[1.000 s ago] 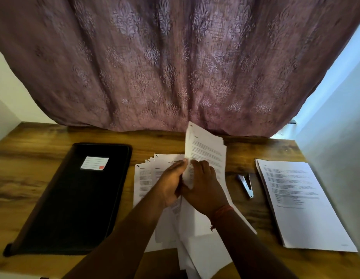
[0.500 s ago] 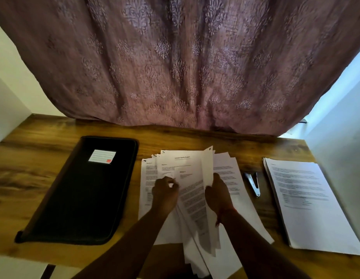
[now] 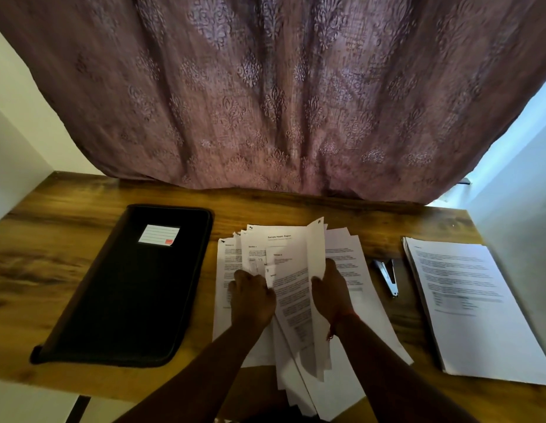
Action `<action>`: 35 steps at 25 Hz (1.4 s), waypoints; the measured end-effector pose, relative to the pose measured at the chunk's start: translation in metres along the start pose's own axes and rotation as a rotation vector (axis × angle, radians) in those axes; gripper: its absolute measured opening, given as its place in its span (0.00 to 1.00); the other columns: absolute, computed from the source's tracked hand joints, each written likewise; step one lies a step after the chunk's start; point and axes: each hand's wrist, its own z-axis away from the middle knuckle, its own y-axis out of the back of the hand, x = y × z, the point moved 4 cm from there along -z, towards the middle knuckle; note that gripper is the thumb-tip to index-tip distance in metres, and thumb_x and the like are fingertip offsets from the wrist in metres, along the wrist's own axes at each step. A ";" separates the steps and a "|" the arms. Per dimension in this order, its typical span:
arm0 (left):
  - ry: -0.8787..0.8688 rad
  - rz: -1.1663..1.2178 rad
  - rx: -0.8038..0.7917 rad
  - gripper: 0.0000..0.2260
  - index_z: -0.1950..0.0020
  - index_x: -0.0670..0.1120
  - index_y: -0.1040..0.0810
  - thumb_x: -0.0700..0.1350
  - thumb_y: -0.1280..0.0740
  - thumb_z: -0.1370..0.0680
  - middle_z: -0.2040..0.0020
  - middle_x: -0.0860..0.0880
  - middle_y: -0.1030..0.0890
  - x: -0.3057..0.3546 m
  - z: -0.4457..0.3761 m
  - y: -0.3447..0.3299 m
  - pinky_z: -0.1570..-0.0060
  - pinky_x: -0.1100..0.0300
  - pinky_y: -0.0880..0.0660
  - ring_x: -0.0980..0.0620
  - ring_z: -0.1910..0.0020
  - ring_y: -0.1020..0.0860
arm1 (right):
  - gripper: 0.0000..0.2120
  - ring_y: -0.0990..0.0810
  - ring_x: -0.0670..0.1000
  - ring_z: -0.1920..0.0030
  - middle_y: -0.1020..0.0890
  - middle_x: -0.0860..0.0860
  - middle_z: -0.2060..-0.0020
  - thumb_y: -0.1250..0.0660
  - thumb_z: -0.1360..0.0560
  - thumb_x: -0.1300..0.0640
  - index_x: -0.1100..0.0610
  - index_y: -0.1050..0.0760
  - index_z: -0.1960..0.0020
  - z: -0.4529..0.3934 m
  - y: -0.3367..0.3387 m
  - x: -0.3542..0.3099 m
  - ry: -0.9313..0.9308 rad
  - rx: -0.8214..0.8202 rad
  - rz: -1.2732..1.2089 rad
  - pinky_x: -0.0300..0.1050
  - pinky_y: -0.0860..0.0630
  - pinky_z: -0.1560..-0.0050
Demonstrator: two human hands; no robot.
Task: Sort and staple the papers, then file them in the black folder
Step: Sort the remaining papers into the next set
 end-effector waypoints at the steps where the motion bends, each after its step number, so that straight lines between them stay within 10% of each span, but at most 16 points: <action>1: -0.036 0.021 0.003 0.11 0.42 0.47 0.21 0.49 0.34 0.21 0.39 0.45 0.29 0.004 0.001 0.002 0.42 0.58 0.27 0.46 0.38 0.29 | 0.17 0.20 0.54 0.43 0.22 0.49 0.47 0.35 0.23 0.64 0.50 0.32 0.38 0.000 0.000 0.000 0.004 0.005 0.005 0.56 0.20 0.45; 6: 0.242 0.419 0.063 0.09 0.42 0.42 0.24 0.44 0.41 0.17 0.48 0.49 0.22 0.003 -0.008 0.030 0.61 0.67 0.29 0.52 0.51 0.24 | 0.19 0.21 0.52 0.44 0.22 0.50 0.44 0.37 0.22 0.61 0.49 0.34 0.33 -0.004 0.013 -0.016 0.117 0.085 0.104 0.57 0.22 0.42; 9: 0.289 0.575 0.044 0.11 0.42 0.44 0.24 0.48 0.41 0.16 0.47 0.47 0.19 -0.002 -0.008 0.035 0.54 0.59 0.23 0.52 0.53 0.22 | 0.16 0.20 0.49 0.49 0.21 0.48 0.47 0.37 0.22 0.54 0.48 0.35 0.35 0.001 0.008 -0.024 0.189 0.034 0.223 0.56 0.19 0.47; 16: -0.262 0.561 -0.301 0.14 0.33 0.51 0.25 0.51 0.39 0.17 0.39 0.55 0.21 0.022 0.033 0.001 0.38 0.59 0.25 0.59 0.40 0.24 | 0.38 0.30 0.53 0.32 0.36 0.55 0.27 0.37 0.21 0.48 0.46 0.58 0.21 0.013 -0.007 -0.002 0.259 -0.058 0.534 0.53 0.29 0.33; 22: -0.357 0.209 -0.119 0.22 0.26 0.53 0.33 0.52 0.40 0.20 0.29 0.51 0.29 0.010 0.022 -0.023 0.31 0.49 0.31 0.50 0.28 0.33 | 0.16 0.21 0.55 0.40 0.24 0.52 0.38 0.38 0.21 0.54 0.52 0.28 0.34 0.014 -0.015 -0.002 0.220 0.014 0.729 0.50 0.23 0.40; 27: 0.009 0.308 -0.205 0.19 0.30 0.50 0.27 0.48 0.35 0.21 0.33 0.45 0.30 0.007 0.009 -0.009 0.32 0.49 0.31 0.44 0.32 0.31 | 0.17 0.21 0.58 0.43 0.21 0.54 0.42 0.38 0.25 0.60 0.55 0.25 0.36 0.020 -0.030 0.007 0.257 -0.081 0.737 0.55 0.23 0.40; 35: 0.062 0.566 -0.283 0.15 0.30 0.49 0.26 0.46 0.39 0.17 0.33 0.49 0.23 0.010 0.023 -0.001 0.41 0.63 0.33 0.50 0.35 0.26 | 0.18 0.26 0.56 0.34 0.24 0.53 0.37 0.38 0.23 0.65 0.55 0.25 0.34 0.019 -0.022 0.013 0.069 -0.057 0.393 0.50 0.30 0.32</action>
